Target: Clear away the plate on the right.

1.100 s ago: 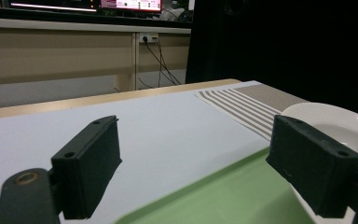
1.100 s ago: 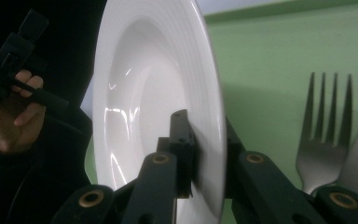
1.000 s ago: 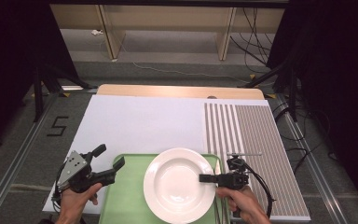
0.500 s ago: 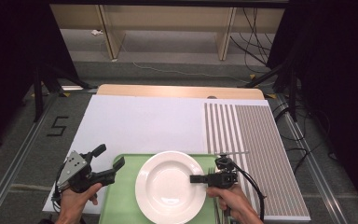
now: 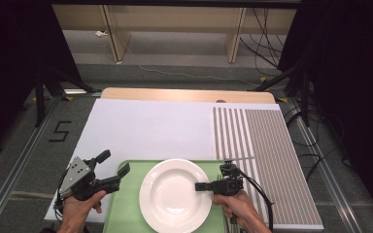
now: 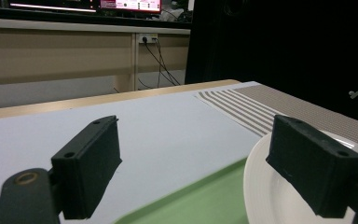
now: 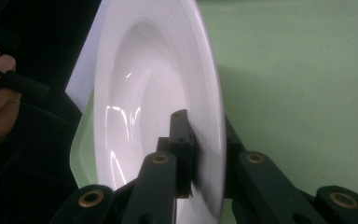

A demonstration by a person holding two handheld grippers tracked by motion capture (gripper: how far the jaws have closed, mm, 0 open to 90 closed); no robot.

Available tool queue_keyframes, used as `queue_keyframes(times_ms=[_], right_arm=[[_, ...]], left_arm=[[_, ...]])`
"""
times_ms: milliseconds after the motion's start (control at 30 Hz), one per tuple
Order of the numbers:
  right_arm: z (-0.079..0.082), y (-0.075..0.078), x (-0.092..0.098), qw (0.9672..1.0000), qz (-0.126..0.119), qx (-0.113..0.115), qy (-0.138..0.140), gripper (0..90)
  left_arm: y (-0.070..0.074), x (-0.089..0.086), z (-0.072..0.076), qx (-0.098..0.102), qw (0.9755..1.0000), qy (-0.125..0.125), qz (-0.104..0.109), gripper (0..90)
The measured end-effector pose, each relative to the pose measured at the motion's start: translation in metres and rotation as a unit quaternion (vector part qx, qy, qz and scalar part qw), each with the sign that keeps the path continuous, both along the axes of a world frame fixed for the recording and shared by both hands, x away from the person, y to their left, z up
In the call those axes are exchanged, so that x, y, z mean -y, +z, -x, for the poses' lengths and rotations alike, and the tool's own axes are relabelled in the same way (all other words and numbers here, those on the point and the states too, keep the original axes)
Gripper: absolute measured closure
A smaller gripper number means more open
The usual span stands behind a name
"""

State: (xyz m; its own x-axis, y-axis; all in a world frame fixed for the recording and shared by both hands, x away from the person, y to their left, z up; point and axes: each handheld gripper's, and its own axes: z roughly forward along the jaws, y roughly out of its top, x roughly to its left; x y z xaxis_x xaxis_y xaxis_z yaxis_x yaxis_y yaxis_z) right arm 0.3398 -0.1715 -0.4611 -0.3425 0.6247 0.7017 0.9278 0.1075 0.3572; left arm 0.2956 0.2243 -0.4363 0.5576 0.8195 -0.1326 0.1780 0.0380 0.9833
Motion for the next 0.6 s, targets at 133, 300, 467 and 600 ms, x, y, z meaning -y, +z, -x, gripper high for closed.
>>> queue_keyframes(times_ms=[133, 300, 467, 600], right_arm=[[-0.0004, -0.0009, -0.0005, 1.0000, 0.003, -0.002, 0.000, 82.7], [-0.0003, -0.0008, -0.0008, 1.0000, 0.008, 0.003, 0.002, 82.5], [-0.0008, -0.0004, -0.0001, 0.9999, 0.008, 0.000, 0.009, 81.2], [-0.0013, -0.0007, 0.0000, 0.9997, 0.020, 0.000, 0.014, 78.9]], left_arm=[[-0.0001, 0.0001, 0.0001, 0.000, 1.0000, 0.000, 0.000, 15.9], [-0.0001, 0.0001, 0.0003, -0.001, 1.0000, 0.000, 0.001, 15.9], [-0.0003, 0.0001, 0.0003, 0.000, 1.0000, 0.000, 0.001, 15.9], [-0.0003, 0.0002, 0.0002, -0.001, 1.0000, 0.000, 0.001, 15.9]])
